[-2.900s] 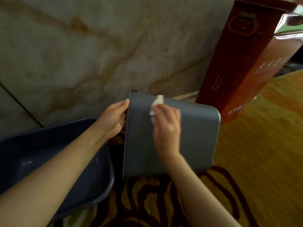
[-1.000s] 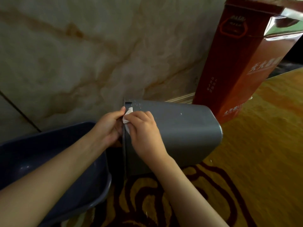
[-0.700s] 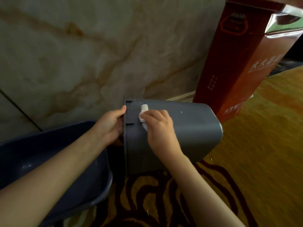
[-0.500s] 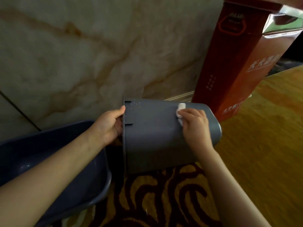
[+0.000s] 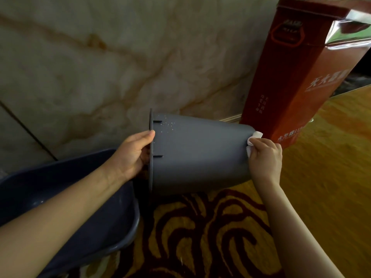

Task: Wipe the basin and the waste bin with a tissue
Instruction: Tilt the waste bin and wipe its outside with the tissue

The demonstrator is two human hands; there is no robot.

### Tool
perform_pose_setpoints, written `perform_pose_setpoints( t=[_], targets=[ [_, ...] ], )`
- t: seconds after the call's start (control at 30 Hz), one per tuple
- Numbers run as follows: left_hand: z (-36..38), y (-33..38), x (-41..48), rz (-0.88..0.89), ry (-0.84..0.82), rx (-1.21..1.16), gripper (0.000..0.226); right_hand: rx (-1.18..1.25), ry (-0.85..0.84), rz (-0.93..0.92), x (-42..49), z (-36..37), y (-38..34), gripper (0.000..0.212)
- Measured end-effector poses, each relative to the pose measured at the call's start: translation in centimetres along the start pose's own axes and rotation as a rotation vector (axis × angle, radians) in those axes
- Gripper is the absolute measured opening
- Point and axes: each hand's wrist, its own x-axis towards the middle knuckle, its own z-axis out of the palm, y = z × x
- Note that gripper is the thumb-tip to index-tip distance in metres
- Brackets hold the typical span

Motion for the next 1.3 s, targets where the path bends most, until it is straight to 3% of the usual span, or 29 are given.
perform_pose_setpoints(
  t=[0.1, 0.17, 0.37, 0.67, 0.83, 1.13, 1.3],
  targets=[
    [-1.0, -0.2, -0.2, -0.02, -0.041, 0.012, 0.03, 0.103, 0.079, 0.049, -0.3, 0.0, -1.5, 0.026],
    [-1.3, -0.5, -0.2, -0.05, -0.062, 0.0, 0.028, 0.195, 0.088, -0.035, -0.8, 0.5, -4.4, 0.024],
    [-1.9, -0.7, -0.3, -0.089, -0.083, -0.121, 0.029, 0.385, -0.205, -0.442, -5.7, 4.3, -12.8, 0.023],
    [-2.0, -0.7, -0.5, -0.141, -0.095, -0.152, 0.034, 0.468, -0.356, -0.532, -5.7, 5.7, -14.1, 0.022],
    [-1.9, -0.5, -0.6, -0.145, -0.103, -0.155, 0.033, 0.475, -0.328, -0.535, -5.0, 5.9, -14.5, 0.019],
    [-1.9, -0.4, -1.1, -0.17, -0.083, -0.126, 0.042, 0.373, -0.109, -0.551, -4.7, 6.8, -14.4, 0.015],
    [-2.3, -0.6, -1.1, -0.189, -0.107, -0.141, 0.041, 0.293, -0.08, -0.426, -2.2, 6.2, -11.8, 0.015]
  ],
)
